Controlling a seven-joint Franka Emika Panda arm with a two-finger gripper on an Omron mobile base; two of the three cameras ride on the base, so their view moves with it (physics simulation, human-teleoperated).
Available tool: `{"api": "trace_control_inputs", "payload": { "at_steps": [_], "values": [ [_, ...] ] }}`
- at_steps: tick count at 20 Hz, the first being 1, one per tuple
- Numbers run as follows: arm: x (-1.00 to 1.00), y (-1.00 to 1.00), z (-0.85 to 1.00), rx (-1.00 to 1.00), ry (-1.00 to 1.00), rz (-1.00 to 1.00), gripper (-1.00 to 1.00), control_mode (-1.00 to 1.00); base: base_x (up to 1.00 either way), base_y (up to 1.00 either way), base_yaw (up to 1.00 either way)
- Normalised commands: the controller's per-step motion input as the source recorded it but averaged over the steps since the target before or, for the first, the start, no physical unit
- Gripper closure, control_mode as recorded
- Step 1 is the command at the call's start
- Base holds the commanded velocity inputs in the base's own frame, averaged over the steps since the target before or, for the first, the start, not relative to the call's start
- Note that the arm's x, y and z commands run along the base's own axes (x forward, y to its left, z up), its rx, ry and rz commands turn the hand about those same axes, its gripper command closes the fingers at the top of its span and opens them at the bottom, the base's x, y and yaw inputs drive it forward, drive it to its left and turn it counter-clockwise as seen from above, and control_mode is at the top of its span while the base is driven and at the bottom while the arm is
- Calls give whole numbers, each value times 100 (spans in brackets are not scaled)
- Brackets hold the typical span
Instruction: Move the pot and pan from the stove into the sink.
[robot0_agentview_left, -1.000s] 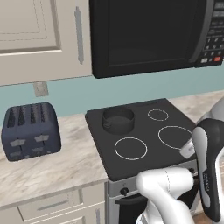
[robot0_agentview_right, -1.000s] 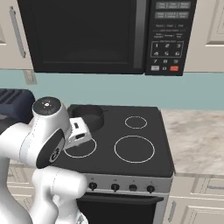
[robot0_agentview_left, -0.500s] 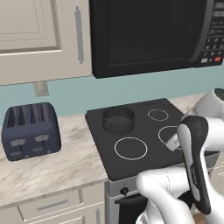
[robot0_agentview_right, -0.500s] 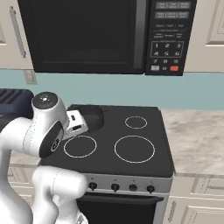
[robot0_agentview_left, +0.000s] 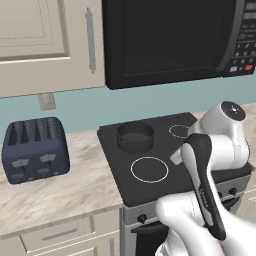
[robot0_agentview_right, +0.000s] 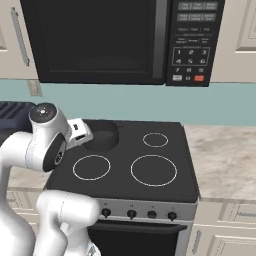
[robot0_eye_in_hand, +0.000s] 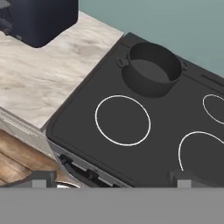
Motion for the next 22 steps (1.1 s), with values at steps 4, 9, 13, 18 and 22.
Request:
{"api": "trace_control_inputs", "payload": {
  "at_steps": [4,9,13,18,22],
  "values": [
    [51,29,-1,0,-4,0,-100,-100,0,0,0],
    [63,32,-3,0,-3,0,-100,-100,0,0,0],
    [49,30,-6,-1,-4,0,-100,-100,0,0,0],
    [9,8,-5,-2,0,0,-100,-100,0,0,0],
    [8,0,-16,-4,1,0,-100,-100,0,0,0]
  ]
}}
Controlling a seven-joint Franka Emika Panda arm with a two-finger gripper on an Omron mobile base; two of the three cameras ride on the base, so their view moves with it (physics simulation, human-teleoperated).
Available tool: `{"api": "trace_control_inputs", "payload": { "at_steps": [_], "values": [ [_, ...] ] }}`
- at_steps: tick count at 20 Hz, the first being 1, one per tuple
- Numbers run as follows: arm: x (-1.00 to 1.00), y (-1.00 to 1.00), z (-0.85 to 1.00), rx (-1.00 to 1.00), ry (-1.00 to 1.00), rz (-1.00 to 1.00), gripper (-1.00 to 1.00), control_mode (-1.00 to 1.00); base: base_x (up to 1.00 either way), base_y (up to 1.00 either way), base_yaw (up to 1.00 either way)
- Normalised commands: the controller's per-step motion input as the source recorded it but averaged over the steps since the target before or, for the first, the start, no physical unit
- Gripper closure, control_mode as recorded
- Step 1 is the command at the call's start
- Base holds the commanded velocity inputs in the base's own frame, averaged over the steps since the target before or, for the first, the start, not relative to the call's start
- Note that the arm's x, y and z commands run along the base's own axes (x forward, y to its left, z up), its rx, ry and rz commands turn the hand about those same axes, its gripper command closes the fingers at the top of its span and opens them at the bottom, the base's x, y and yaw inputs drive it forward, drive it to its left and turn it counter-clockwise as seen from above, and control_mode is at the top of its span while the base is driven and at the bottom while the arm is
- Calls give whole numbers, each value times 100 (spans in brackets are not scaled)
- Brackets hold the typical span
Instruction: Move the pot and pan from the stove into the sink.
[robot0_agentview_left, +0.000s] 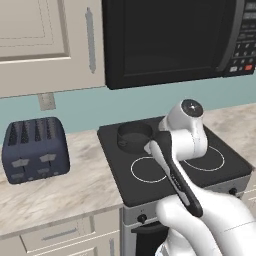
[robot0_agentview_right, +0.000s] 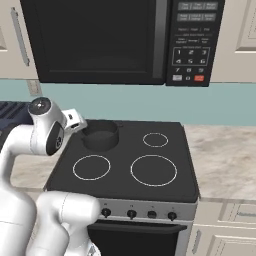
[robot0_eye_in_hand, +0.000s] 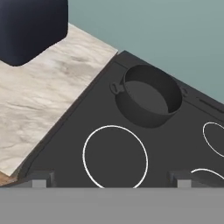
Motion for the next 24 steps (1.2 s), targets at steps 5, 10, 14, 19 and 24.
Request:
{"api": "trace_control_inputs", "payload": {
  "at_steps": [5,10,14,19,24],
  "values": [
    [34,0,-43,-9,2,3,-100,-100,0,0,0],
    [51,0,-33,-4,0,3,-100,-100,0,0,0],
    [59,0,-24,0,0,3,-100,-100,0,0,0],
    [66,0,-26,-3,1,4,-100,-100,0,0,0],
    [68,0,-25,-3,0,4,-100,-100,0,0,0]
  ]
}}
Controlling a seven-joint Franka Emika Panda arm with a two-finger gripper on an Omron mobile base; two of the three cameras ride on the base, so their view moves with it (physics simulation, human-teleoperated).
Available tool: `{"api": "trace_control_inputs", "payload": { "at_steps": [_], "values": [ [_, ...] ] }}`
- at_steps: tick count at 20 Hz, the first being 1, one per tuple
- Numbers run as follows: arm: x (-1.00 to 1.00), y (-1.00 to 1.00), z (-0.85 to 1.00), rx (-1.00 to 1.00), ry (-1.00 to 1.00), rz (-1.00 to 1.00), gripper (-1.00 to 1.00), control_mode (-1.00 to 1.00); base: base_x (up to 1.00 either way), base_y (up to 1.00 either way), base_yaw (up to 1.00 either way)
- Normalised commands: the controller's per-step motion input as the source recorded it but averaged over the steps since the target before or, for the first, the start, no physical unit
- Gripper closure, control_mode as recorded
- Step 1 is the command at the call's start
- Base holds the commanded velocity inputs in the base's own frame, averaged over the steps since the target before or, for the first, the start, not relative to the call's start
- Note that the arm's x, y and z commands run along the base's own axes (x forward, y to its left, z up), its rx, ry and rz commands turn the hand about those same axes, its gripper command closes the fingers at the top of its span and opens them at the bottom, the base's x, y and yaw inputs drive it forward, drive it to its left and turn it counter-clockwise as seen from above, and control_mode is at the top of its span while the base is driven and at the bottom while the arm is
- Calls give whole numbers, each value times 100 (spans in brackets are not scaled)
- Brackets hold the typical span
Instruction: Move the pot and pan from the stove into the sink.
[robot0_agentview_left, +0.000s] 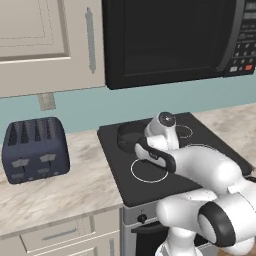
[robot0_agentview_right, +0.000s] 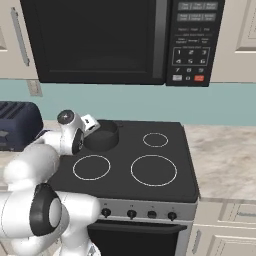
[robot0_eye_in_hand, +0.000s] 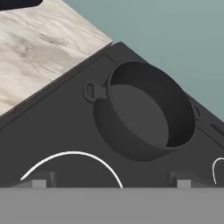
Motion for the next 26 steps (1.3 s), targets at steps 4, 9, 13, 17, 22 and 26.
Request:
{"api": "trace_control_inputs", "payload": {
  "at_steps": [4,9,13,17,22,26],
  "values": [
    [47,7,-27,-9,4,1,-100,-100,0,0,0],
    [21,12,-20,-13,8,0,-100,-100,0,0,0],
    [12,8,-7,-10,9,0,-100,-100,0,0,0],
    [0,0,0,0,0,0,-100,-100,0,0,0],
    [4,0,-1,0,0,0,-100,-100,0,0,0],
    [29,-4,-11,0,0,1,-100,-100,0,0,0]
  ]
}}
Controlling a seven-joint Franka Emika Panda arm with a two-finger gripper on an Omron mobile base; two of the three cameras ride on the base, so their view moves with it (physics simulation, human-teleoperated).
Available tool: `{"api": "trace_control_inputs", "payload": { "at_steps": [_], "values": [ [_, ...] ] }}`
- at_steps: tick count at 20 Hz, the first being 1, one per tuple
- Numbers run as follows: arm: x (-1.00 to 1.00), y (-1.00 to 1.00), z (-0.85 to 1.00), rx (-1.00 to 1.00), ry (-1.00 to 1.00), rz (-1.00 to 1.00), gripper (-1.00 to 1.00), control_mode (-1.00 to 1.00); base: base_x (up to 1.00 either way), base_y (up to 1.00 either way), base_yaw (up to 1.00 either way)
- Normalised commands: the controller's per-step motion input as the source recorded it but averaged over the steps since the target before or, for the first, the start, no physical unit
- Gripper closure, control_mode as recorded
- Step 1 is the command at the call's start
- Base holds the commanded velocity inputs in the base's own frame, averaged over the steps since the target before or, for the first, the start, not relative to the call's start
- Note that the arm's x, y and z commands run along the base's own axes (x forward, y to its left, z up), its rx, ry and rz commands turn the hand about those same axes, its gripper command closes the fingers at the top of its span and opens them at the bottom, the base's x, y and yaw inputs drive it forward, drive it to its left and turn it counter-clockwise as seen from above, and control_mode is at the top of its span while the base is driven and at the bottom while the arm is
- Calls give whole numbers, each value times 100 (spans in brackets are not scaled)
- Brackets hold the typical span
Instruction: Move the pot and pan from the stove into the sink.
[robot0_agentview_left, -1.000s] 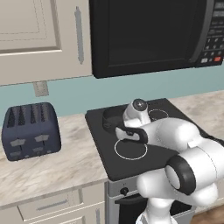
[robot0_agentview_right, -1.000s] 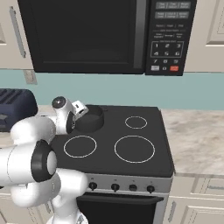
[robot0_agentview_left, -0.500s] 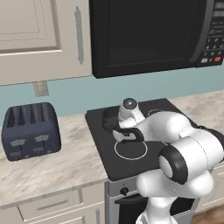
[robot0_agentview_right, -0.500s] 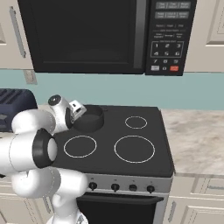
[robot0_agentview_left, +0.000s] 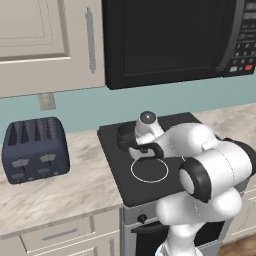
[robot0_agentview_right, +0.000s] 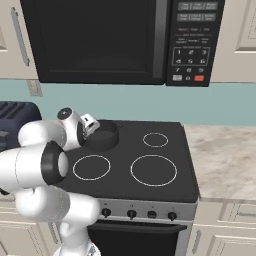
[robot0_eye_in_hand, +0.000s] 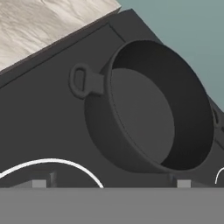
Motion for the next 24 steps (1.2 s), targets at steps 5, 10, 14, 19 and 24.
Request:
{"api": "trace_control_inputs", "payload": {
  "at_steps": [5,10,14,19,24],
  "values": [
    [21,-3,-6,0,0,0,-100,-100,0,0,0],
    [0,0,0,0,0,0,-100,-100,0,0,0],
    [14,0,-1,0,0,0,-100,-100,0,0,0],
    [28,-3,-6,0,0,0,-100,-100,0,0,0],
    [6,-1,-3,0,0,0,-100,-100,0,0,0]
  ]
}}
